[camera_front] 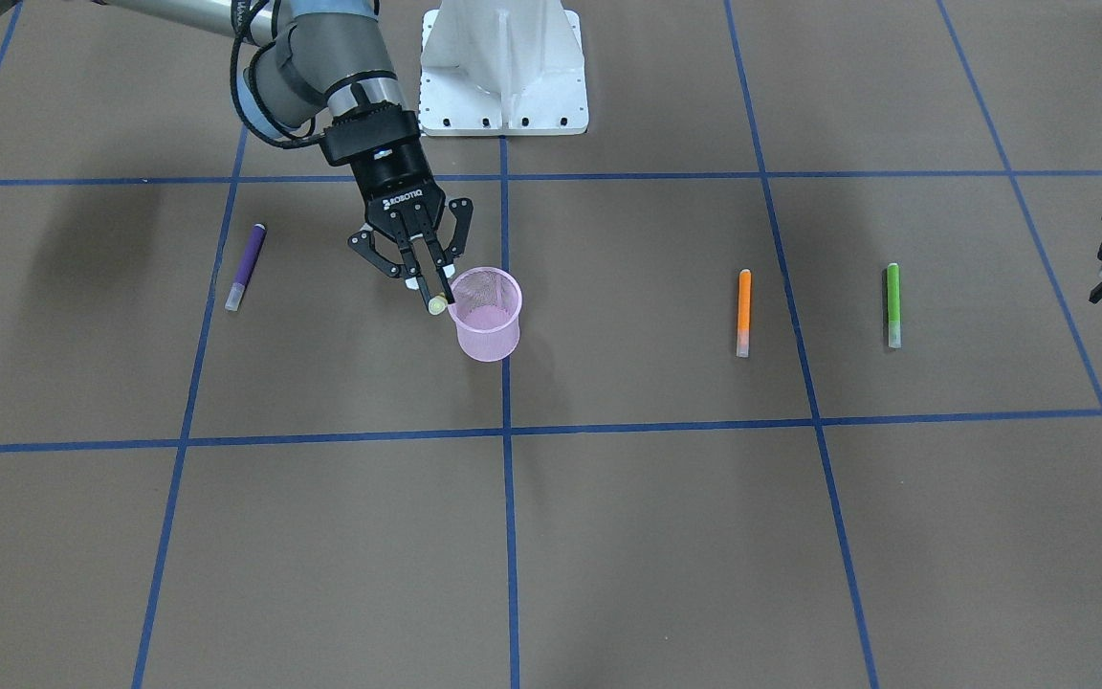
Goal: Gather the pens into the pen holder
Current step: 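Carry the yellow highlighter with the right gripper over the pink cup, then lower the highlighter into the pink cup and open the right gripper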
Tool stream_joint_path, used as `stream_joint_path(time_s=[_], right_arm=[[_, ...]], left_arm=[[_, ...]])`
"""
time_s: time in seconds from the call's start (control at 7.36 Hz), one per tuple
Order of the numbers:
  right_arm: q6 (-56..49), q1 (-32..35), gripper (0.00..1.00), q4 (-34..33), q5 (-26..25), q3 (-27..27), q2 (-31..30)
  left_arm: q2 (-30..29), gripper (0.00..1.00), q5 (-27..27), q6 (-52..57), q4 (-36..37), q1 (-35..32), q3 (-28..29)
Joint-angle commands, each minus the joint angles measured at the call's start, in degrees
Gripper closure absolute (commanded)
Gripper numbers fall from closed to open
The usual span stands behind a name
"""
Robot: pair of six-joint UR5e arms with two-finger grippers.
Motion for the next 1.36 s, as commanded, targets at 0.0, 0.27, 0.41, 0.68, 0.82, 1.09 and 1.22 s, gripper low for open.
stream_joint_path(time_s=[0.0, 0.27, 0.41, 0.68, 0.82, 1.09, 1.22], right_arm=[[0.17, -4.16, 1.00, -0.24, -6.59, -2.43, 0.69], [0.18, -4.95, 1.00, -0.06, -8.19, -6.03, 3.67], [0.18, -5.13, 1.00, -0.06, -8.27, -6.30, 3.68], [0.44, -5.48, 0.37, 0.20, -8.01, -6.75, 3.86], [0.44, -5.57, 0.02, 0.12, -8.10, -6.66, 4.73], [0.53, -5.05, 0.01, -0.23, -7.57, -6.40, 4.74], [1.40, -4.00, 0.01, -0.24, -5.31, -5.70, 4.74]], left_arm=[[-0.61, 0.00, 0.01, 0.00, -0.17, 0.03, 1.20], [-0.61, 0.00, 0.01, 0.00, -0.26, 0.03, 1.38], [-0.61, 0.00, 0.01, 0.00, -0.26, 0.12, 1.38], [-0.70, 0.00, 0.01, 0.00, -0.35, 0.03, 1.38], [-0.61, 0.00, 0.01, 0.00, -0.35, 0.12, 1.38], [-0.61, 0.00, 0.01, 0.00, -0.44, 0.12, 1.38], [-0.61, 0.00, 0.01, 0.00, -0.44, 0.12, 1.30]])
